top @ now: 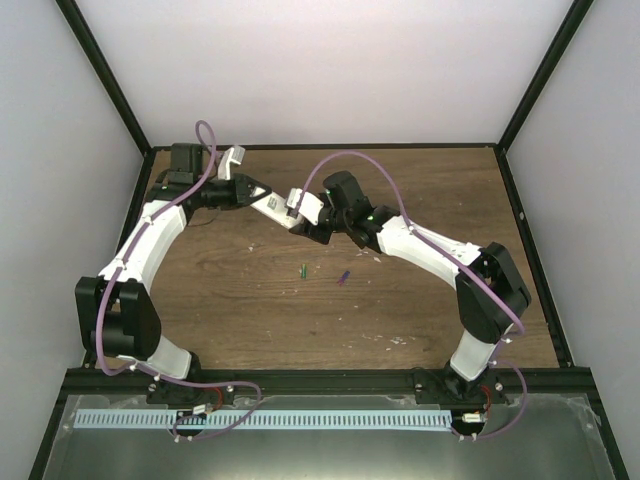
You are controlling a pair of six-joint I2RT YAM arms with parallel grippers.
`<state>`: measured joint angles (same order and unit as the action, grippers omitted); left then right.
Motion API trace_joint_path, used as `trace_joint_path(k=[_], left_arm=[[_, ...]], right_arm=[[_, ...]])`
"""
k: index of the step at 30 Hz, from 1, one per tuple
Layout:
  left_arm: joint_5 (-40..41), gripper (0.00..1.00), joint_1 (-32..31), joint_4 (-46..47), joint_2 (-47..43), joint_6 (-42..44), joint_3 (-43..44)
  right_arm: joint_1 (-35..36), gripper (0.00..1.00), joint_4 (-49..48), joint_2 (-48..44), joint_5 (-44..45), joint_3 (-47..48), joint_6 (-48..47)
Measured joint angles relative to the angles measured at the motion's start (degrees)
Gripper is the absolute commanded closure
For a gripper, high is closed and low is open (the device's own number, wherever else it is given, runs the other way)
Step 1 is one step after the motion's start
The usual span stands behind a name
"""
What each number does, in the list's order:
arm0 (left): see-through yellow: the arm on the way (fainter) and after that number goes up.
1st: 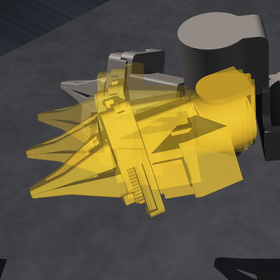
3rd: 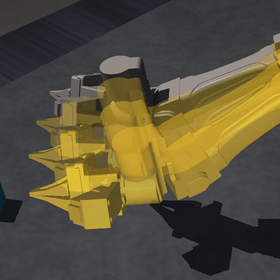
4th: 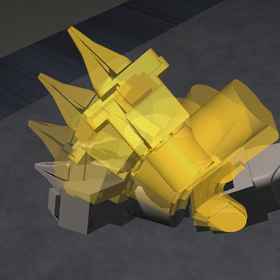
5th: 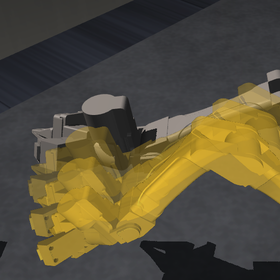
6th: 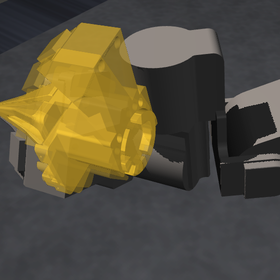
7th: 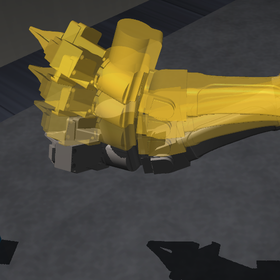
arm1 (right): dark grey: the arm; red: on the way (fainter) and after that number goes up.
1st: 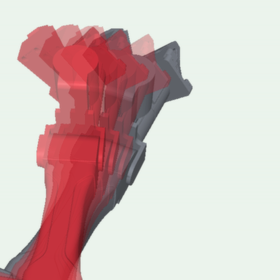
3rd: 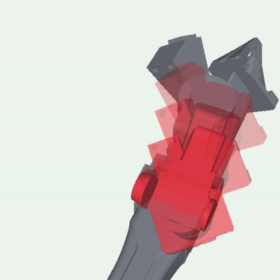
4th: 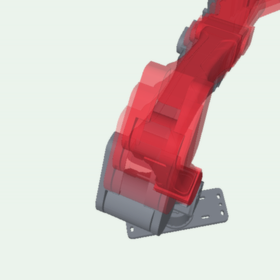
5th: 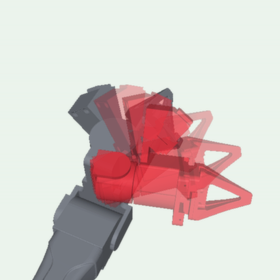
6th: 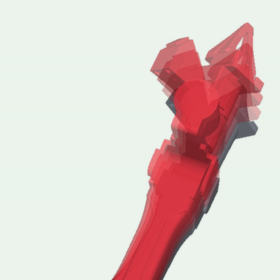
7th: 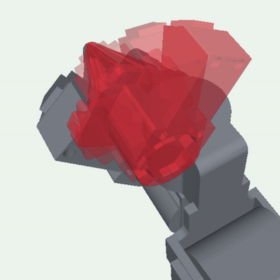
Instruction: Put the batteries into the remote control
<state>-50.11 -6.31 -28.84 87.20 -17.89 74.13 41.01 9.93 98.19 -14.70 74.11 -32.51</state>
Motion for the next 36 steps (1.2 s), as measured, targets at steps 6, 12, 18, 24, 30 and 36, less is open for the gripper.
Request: trace_joint_path(k=[6, 12, 18, 24, 30, 36], left_arm=[[0.6, 1.00, -0.2, -0.1, 0.0, 0.2, 0.0], [1.2, 1.00, -0.6, -0.5, 0.0, 0.4, 0.0], [1.7, 1.00, -0.9, -1.5, 0.0, 1.2, 0.0], [2.2, 1.00, -1.1, -2.4, 0.0, 1.9, 0.4], [2.6, 1.00, -1.3, -2.7, 0.0, 2.0, 0.8], [3.4, 1.00, -1.5, -3.5, 0.0, 2.4, 1.7]], right_arm=[[0.0, 0.66, 0.5, 0.0, 0.5, 0.1, -0.2], [0.0, 0.66, 1.6, 0.0, 0.9, 0.3, -0.3], [0.0, 0.66, 2.7, 0.0, 0.9, 0.4, -0.3], [-0.2, 0.66, 2.9, 0.0, 0.8, 0.4, -0.7], [-0.6, 0.65, 2.8, 0.0, 0.4, 0.2, -1.4], [-0.8, 0.65, 2.4, 0.0, 0.4, 0.2, -1.5]])
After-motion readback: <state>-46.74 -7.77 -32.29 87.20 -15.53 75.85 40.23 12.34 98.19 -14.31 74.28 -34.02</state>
